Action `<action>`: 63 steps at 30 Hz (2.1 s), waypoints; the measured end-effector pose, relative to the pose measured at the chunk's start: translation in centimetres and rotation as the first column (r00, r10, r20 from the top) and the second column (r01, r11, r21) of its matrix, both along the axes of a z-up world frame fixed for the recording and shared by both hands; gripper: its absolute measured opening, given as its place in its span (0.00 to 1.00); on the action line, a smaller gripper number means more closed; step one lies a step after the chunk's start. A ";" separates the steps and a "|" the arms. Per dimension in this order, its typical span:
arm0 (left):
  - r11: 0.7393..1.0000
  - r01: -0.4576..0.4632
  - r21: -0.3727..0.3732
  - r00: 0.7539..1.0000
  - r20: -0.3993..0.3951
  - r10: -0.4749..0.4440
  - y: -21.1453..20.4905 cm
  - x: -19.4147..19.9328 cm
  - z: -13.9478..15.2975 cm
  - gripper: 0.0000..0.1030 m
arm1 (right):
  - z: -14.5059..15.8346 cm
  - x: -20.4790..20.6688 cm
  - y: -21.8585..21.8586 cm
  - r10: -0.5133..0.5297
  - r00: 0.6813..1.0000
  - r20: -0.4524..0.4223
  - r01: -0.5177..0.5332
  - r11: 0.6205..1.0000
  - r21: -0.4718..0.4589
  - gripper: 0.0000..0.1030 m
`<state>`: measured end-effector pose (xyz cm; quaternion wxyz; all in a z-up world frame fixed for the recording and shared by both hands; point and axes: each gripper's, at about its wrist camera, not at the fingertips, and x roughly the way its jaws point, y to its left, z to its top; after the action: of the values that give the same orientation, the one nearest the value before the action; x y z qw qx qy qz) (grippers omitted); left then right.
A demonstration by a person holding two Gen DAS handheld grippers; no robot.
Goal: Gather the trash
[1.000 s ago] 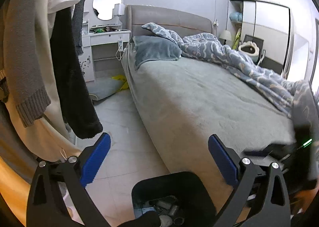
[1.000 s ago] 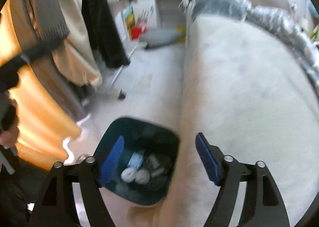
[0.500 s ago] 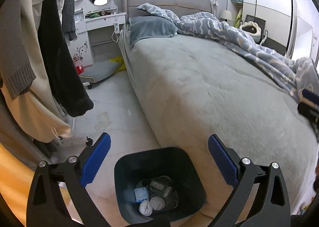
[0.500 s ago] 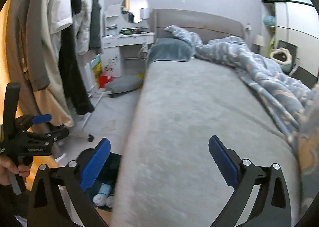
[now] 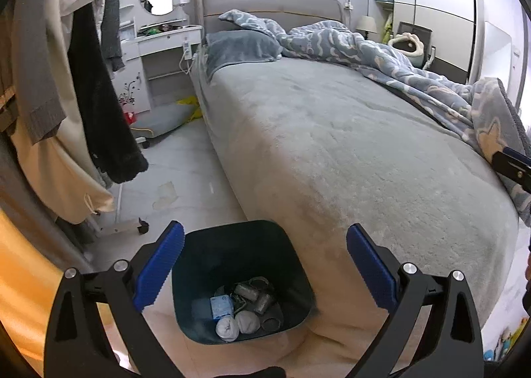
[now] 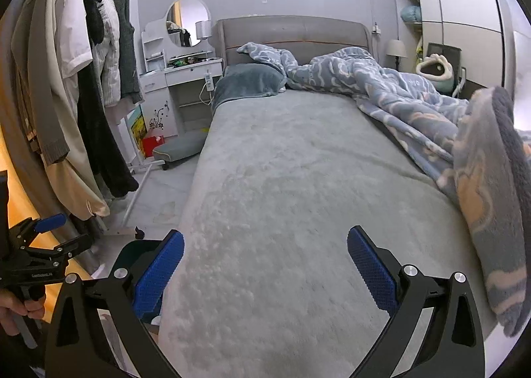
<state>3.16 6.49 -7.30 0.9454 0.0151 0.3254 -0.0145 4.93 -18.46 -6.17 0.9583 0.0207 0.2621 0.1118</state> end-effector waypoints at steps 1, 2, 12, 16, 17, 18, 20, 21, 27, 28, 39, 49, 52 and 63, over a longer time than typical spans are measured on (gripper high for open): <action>1.000 -0.010 0.001 1.000 0.004 0.010 0.0 -0.1 0.1 0.97 | 0.0 -0.1 -0.1 0.000 1.000 -0.001 0.000 1.000 0.003 0.97; 1.000 -0.018 0.000 1.000 0.006 0.018 0.0 -0.1 0.1 0.97 | -0.2 -0.3 -0.2 0.000 1.000 -0.003 0.000 1.000 0.004 0.97; 0.999 -0.049 -0.009 0.998 0.045 0.050 -0.2 -0.2 0.9 0.97 | -0.7 -0.6 -0.5 0.003 1.000 -0.011 -0.003 1.000 -0.012 0.97; 0.998 -0.054 -0.011 0.998 0.032 0.054 -0.3 -0.1 0.7 0.97 | -0.8 -0.7 -0.7 0.003 1.000 -0.015 -0.004 1.000 -0.019 0.97; 0.999 -0.054 -0.011 0.998 0.028 0.054 -0.3 -0.1 0.6 0.97 | -0.8 -0.7 -0.8 0.004 1.000 -0.016 -0.004 1.000 -0.019 0.97; 0.999 -0.052 -0.011 0.998 0.026 0.053 -0.4 -0.1 0.6 0.97 | -0.8 -0.7 -0.9 0.004 1.000 -0.017 -0.005 1.000 -0.017 0.97; 0.999 -0.051 -0.010 0.998 0.028 0.052 -0.5 -0.1 0.6 0.97 | -0.8 -0.7 -1.0 0.005 1.000 -0.016 -0.005 1.000 -0.015 0.97; 0.999 -0.050 -0.008 0.998 0.030 0.051 -0.5 -0.1 0.6 0.97 | -0.8 -0.7 -1.0 0.005 1.000 -0.015 -0.005 1.000 -0.015 0.97; 0.999 -0.051 -0.003 0.998 0.032 0.051 -0.7 -0.1 0.6 0.97 | -0.8 -0.8 -1.0 0.002 1.000 -0.014 -0.002 1.000 -0.018 0.97; 0.999 -0.051 -0.003 0.998 0.033 0.051 -0.7 -0.1 0.6 0.97 | -0.8 -0.9 -1.0 0.001 1.000 -0.013 -0.001 1.000 -0.019 0.97; 0.999 -0.051 -0.006 0.998 0.033 0.051 -0.7 0.0 0.6 0.97 | -0.6 -1.0 -1.1 0.003 1.000 -0.014 -0.004 1.000 -0.011 0.97; 0.999 -0.054 -0.005 0.998 0.028 0.054 -0.8 0.1 0.5 0.97 | -0.7 -1.0 -1.2 0.004 1.000 -0.014 -0.004 1.000 -0.010 0.97; 0.999 -0.054 -0.005 0.998 0.027 0.054 -0.8 0.1 0.5 0.97 | -0.7 -1.0 -1.2 0.003 1.000 -0.013 -0.003 1.000 -0.010 0.97; 0.998 -0.057 -0.004 0.998 0.023 0.057 -0.8 0.2 0.4 0.97 | -0.9 -1.1 -1.1 -0.004 1.000 -0.021 0.004 1.000 -0.009 0.97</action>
<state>3.32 5.68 -6.91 0.9490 0.0044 0.3149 0.0119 3.83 -19.56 -7.05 0.9558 0.0182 0.2727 0.1085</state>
